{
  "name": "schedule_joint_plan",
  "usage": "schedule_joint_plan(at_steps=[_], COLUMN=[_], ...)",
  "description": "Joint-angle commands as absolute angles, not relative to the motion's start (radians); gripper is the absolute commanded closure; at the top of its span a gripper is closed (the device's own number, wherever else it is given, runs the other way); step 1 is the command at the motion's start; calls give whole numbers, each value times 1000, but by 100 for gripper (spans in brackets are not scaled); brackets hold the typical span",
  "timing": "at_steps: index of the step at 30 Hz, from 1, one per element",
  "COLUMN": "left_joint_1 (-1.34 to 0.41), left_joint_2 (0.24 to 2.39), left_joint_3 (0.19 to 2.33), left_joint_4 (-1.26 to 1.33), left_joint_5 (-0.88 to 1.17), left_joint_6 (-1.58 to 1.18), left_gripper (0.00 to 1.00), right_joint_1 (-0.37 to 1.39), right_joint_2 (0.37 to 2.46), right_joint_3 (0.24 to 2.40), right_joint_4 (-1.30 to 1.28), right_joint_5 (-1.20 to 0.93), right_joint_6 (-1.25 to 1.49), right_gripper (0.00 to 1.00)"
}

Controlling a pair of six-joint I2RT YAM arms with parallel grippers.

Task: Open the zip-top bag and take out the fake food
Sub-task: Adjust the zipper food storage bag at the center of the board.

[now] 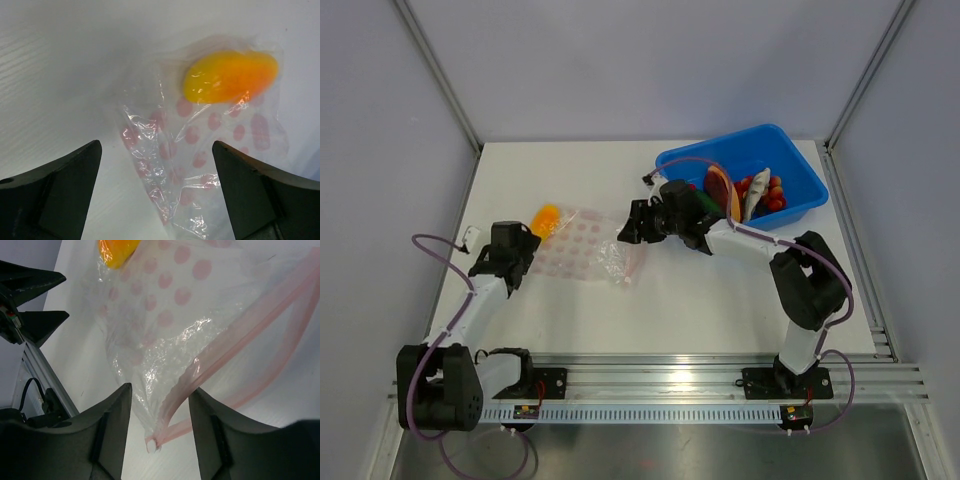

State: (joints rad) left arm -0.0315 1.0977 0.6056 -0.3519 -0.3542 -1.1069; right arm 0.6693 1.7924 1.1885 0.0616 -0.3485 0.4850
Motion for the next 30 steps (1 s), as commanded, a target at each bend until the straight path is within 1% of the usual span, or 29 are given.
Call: schedule_joint_plan(at_steps=[1,2,4,5,7,8,9,11,12,16,20,24,30], left_joint_1=[23,34,63,74,103,112,120,126,126,130,141,144,146], left_joint_2=[1108,1112,1114,1112,1115,1123,1127,1143,1158,1206,1209,1174,1206], left_joint_3=[589,562,505,485,459,443,439,440,443,456,436,423,532], left_joint_4=[-342,-338,-277,-246,-209,-178,-166,-146,-138,-123,-85,-80,-175], left_joint_5=[-399,-402,-370,-353,-334,-324,-319,-307,-301,-295,-264,-273,-282], left_joint_6=[-1212,-1262,-1304,-1308,-1324,-1325,-1322,-1321,-1321,-1325,-1344,-1332,-1169], left_gripper=[5,5,7,8,9,10,11,12,12,14,15,14,13], right_joint_1=[698,701,703,704,704,704,703,704,703,704,703,703,704], right_joint_2=[1847,1851,1861,1862,1864,1864,1865,1864,1867,1871,1881,1894,1907], right_joint_3=[1229,1233,1239,1239,1244,1246,1247,1249,1250,1256,1275,1314,1354], right_joint_4=[100,95,86,81,74,69,61,58,51,35,5,-118,-212], right_joint_5=[-391,-388,-382,-382,-377,-374,-371,-361,-356,-339,-308,-240,-128], right_joint_6=[491,489,488,488,489,489,488,488,488,483,471,436,393], right_gripper=[45,51,56,63,69,74,82,93,100,100,100,100,100])
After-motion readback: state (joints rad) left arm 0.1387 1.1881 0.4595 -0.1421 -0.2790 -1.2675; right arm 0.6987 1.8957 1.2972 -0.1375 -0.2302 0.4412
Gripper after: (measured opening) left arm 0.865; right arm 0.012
